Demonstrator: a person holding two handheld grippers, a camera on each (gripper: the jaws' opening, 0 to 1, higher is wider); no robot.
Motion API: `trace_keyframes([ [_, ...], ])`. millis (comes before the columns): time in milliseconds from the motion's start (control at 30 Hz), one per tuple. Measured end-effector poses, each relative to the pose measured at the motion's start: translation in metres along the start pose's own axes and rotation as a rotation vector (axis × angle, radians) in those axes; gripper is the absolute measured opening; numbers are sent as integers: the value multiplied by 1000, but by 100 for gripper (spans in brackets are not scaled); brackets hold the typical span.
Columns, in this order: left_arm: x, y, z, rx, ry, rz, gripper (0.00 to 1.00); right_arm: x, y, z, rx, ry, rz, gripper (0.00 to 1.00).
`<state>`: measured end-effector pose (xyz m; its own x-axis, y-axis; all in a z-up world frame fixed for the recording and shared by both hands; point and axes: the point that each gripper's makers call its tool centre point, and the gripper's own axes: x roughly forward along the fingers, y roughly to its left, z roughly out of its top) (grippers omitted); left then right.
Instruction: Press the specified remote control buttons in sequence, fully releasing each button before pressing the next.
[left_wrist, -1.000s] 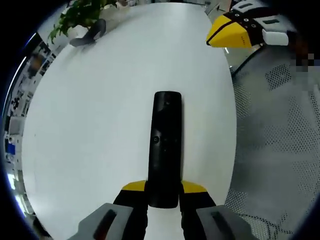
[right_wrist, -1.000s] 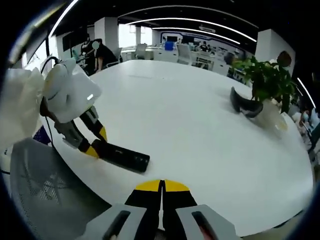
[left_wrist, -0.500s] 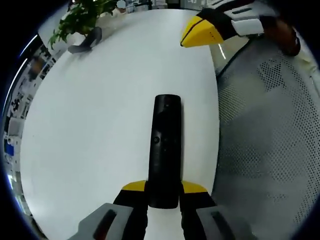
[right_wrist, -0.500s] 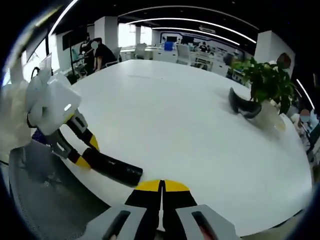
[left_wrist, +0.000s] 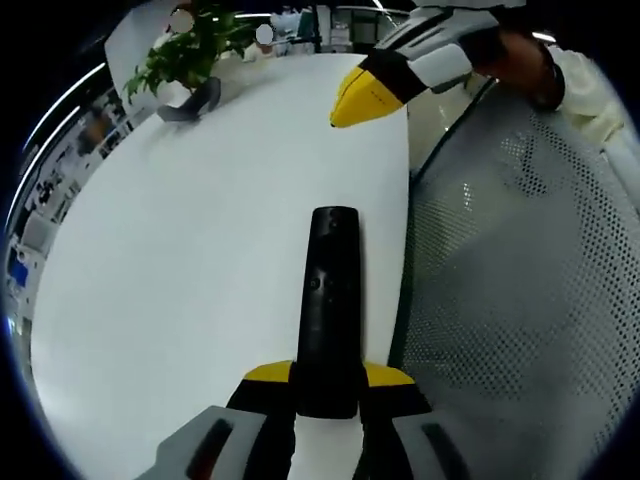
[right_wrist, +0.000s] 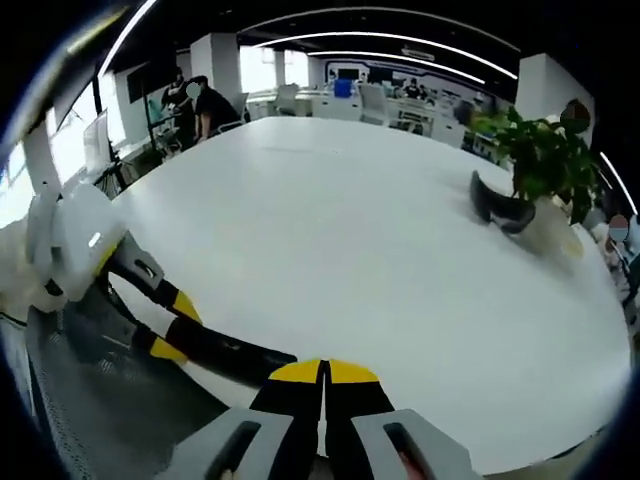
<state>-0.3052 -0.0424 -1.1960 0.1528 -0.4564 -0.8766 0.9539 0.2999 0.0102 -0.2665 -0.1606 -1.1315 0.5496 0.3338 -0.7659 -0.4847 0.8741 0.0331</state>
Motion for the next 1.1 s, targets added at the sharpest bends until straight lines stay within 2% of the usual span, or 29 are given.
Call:
trace_keyframes([
  [33,0,0,0,-9,-10,4,23,1,8,-1,5,14,42,0],
  [133,-1,-2,0,-22,-45,10,23,9,15,1,16,48,70,0],
  [200,0,-3,2,-44,-90,18,23,16,21,1,29,77,103,0],
  [300,-3,-8,0,-51,-117,21,23,27,19,0,24,104,107,0],
  [433,-3,-8,1,-65,-153,27,23,36,19,-14,26,187,137,0],
  [567,-3,-7,1,-66,-198,34,24,38,19,-24,49,203,143,0],
  [667,-3,-8,2,-56,-208,37,24,36,17,-17,61,169,146,0],
  [733,-3,-8,2,-42,-217,40,24,36,25,-22,103,198,195,0],
  [867,-2,-7,2,-52,-238,40,24,41,29,-27,84,227,208,0],
  [900,-2,-7,2,-52,-239,39,24,41,27,-26,74,225,194,0],
  [967,-2,-7,3,-63,-246,34,24,38,24,-14,49,154,180,0],
  [1100,-2,-7,3,-65,-251,30,24,42,23,-19,67,180,189,0],
])
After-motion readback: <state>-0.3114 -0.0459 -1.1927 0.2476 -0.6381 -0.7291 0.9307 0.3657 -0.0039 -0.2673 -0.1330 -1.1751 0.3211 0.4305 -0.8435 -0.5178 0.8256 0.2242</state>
